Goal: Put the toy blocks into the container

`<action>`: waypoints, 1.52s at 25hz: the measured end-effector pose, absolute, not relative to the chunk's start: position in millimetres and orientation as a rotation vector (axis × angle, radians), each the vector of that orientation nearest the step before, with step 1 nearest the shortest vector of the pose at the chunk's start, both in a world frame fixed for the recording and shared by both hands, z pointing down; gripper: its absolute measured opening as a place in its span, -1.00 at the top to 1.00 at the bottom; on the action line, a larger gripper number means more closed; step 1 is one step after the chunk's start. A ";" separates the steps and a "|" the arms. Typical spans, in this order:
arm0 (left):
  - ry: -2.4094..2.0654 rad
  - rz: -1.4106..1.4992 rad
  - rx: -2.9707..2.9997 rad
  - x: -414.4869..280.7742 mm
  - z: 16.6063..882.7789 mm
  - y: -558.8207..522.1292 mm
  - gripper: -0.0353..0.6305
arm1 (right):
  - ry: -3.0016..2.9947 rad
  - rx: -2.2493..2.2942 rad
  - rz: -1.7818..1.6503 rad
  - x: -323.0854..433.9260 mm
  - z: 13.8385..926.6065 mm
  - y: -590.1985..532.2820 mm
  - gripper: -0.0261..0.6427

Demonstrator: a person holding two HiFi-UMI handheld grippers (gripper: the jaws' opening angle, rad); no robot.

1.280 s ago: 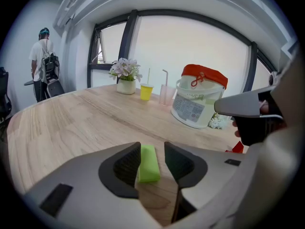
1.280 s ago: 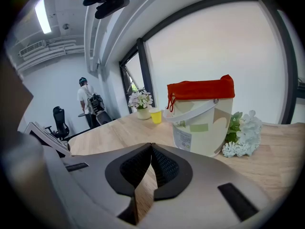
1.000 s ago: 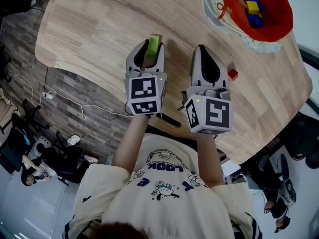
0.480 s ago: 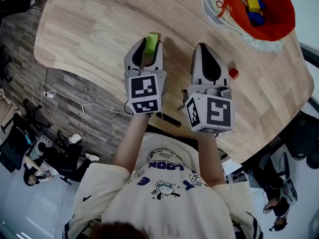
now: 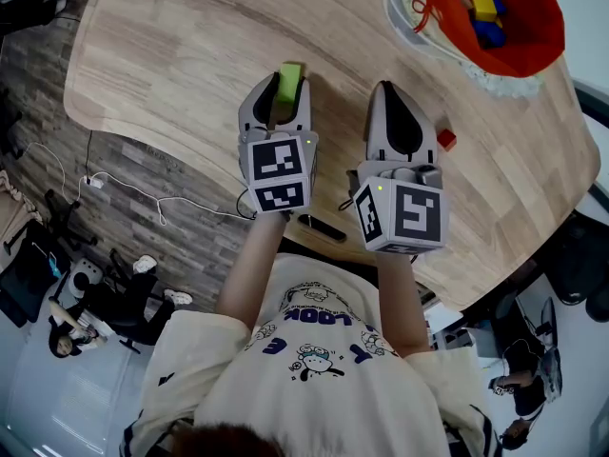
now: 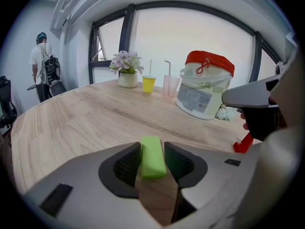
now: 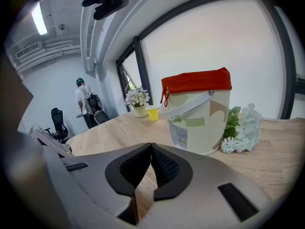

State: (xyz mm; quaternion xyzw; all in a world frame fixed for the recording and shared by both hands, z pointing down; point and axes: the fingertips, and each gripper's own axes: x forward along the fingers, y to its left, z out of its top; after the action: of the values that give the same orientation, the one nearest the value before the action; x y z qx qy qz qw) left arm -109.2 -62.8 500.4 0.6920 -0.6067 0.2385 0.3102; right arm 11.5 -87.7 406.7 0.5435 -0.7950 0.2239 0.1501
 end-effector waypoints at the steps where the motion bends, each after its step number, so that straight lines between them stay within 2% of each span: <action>1: -1.602 0.638 1.824 -109.4 501.6 -62.2 0.37 | -2.283 1.562 0.645 11.6 406.9 -87.6 0.91; 24: -1.562 0.674 1.853 -106.3 502.7 -61.9 0.38 | -2.281 1.613 0.648 18.4 395.1 -86.3 0.91; 38: -1.529 0.608 1.940 -90.8 463.3 -75.6 0.38 | -2.297 1.683 0.627 27.4 370.1 -83.7 0.91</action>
State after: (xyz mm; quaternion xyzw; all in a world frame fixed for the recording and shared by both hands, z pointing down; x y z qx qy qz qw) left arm -90.8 -75.6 463.3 0.7287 -0.5745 0.2286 0.2945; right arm 27.4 -83.7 370.1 0.5736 -0.7827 0.2136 0.1126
